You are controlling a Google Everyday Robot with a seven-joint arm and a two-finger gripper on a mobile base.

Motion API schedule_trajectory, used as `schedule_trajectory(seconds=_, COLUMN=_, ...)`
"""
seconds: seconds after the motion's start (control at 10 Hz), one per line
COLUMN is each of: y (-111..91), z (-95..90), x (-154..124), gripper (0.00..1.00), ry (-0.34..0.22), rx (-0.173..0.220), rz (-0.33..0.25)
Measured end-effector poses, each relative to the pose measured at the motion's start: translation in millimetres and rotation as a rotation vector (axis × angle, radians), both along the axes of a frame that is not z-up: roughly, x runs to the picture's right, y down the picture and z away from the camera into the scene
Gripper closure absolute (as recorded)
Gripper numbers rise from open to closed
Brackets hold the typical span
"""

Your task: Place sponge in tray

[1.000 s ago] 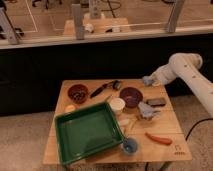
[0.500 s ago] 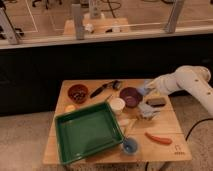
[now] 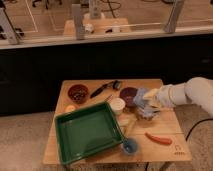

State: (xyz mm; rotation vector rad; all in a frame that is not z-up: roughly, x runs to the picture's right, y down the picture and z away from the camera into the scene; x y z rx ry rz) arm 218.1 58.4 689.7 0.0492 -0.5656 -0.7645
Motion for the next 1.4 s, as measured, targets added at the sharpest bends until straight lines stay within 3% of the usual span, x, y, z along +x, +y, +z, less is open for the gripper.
schedule_trajectory(seconds=0.6, y=2.5, z=-4.3, x=-4.0, gripper=1.0, ry=-0.019, rx=0.012, rz=-0.018)
schedule_trajectory(seconds=0.8, y=3.0, z=-16.1, x=-18.0, gripper=1.0, ry=-0.066, rx=0.073, rz=-0.109)
schedule_trajectory(seconds=1.2, y=17.8, z=-45.4, x=-81.1, gripper=1.0, ry=-0.197, rx=0.195, rz=-0.346)
schedule_trajectory(seconds=1.4, y=29.3, z=-53.7, x=-98.5, gripper=1.0, ry=-0.231, rx=0.218, rz=-0.425)
